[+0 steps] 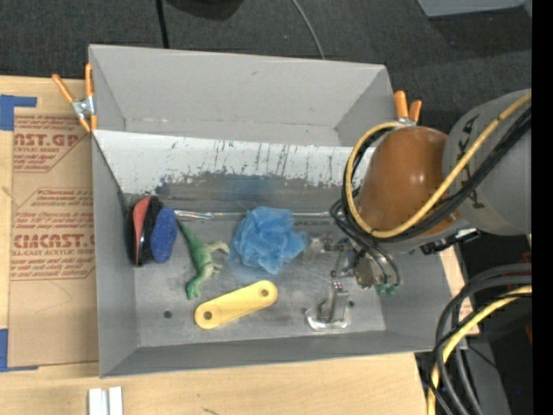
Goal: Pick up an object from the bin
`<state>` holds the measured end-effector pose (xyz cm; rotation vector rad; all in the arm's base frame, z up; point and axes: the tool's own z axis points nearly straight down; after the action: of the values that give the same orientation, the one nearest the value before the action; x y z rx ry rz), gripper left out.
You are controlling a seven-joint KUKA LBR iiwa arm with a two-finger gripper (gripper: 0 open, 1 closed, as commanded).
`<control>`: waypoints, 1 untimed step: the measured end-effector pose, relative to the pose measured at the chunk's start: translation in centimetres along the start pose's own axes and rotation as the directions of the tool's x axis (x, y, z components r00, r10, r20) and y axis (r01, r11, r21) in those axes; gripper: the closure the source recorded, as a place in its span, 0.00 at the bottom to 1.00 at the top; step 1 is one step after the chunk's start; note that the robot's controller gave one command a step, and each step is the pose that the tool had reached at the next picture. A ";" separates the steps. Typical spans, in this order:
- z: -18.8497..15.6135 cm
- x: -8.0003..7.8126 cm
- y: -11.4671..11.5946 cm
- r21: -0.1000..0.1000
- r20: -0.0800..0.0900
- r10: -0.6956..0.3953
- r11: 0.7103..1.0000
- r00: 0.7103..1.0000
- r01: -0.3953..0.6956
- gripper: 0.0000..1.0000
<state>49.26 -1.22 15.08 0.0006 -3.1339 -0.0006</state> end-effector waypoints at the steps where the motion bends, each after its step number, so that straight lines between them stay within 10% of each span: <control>1: -0.4 -0.2 0.0 0.000 0.008 0.000 1.000 1.000 0.000 0.00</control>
Offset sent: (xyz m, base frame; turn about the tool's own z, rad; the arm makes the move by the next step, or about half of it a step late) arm 0.0226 0.0571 -0.0603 -0.0499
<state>49.45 -1.22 15.51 0.0013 -3.1415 -0.0001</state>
